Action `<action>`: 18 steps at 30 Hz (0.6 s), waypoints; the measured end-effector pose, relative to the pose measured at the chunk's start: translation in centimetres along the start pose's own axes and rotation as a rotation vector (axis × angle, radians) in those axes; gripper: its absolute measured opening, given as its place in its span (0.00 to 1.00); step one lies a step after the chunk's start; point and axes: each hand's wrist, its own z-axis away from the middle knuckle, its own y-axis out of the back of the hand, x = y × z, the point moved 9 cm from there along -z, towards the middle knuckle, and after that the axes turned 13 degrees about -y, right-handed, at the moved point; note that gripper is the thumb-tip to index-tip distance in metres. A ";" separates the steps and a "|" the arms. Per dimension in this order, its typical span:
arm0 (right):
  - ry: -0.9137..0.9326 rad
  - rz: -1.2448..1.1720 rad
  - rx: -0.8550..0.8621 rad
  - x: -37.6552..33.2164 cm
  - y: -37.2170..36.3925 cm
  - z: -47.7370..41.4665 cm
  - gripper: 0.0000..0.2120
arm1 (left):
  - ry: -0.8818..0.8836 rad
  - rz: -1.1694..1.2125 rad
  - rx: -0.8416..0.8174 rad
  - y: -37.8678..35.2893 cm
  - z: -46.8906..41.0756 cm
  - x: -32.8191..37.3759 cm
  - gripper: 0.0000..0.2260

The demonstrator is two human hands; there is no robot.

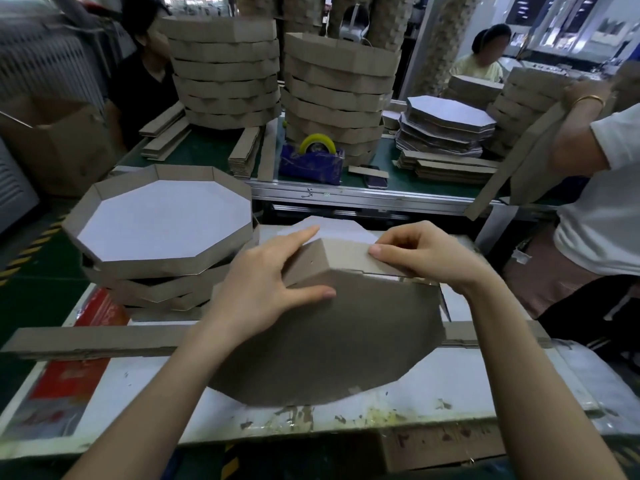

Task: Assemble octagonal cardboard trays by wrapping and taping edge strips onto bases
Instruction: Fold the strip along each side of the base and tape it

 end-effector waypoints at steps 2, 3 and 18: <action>-0.002 0.038 -0.001 -0.2 -0.8 -0.3 0.17 | 0.025 0.011 -0.011 -0.3 0.6 -0.8 0.39; -0.001 0.029 0.000 -0.3 -1.1 -0.4 0.18 | 0.025 -0.002 -0.010 -0.2 0.8 -1.0 0.38; -0.010 -0.002 0.054 -1.9 -3.4 -0.2 0.09 | 0.013 -0.067 0.048 0.7 1.6 -0.7 0.36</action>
